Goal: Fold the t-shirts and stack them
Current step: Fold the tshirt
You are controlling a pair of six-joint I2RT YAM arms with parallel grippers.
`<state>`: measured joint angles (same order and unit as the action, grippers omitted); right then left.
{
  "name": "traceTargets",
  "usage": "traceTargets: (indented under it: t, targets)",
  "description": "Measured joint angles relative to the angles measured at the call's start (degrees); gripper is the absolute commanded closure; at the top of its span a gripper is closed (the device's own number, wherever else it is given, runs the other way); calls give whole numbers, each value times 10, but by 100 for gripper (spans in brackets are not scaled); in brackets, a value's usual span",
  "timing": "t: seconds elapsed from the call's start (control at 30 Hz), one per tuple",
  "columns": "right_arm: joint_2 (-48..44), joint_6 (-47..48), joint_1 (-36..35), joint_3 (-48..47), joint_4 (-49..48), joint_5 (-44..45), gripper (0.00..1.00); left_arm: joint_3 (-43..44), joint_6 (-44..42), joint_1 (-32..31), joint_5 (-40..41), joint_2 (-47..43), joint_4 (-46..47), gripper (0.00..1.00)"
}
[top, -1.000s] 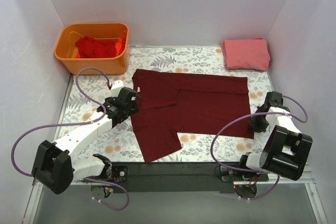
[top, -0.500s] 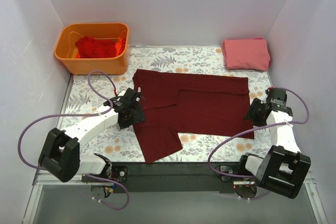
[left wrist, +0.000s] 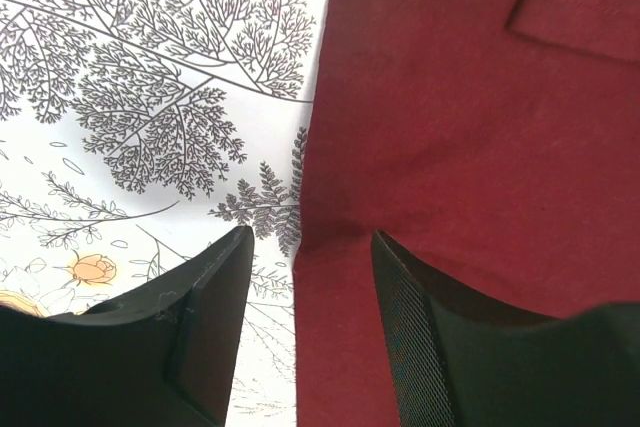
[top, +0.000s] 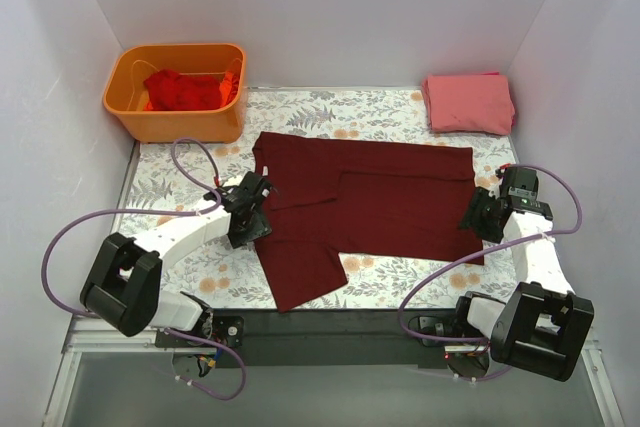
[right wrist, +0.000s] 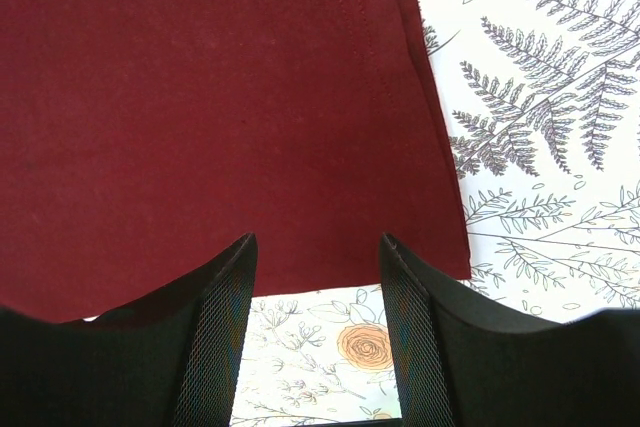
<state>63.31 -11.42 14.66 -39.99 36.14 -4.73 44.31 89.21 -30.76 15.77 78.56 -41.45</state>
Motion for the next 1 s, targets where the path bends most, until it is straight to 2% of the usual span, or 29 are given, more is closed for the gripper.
traceTargets:
  t: [0.33,0.37,0.47,0.73,0.83,1.0]
  targets:
    - [-5,1,-4,0,0,-2,41,2,-5,0,-2,53,10,56]
    - [-6,1,-4,0,0,-2,41,2,-7,0,-2,54,12,58]
    - [-7,1,-5,0,0,1,42,2,-10,0,-3,54,14,75]
    - [-5,-5,-5,0,0,23,42,2,-19,0,-8,54,22,99]
    - [3,-10,-5,0,1,36,37,0,-21,0,-8,53,23,100]
    - [30,-25,18,0,14,73,38,-3,-19,0,-4,48,24,100]
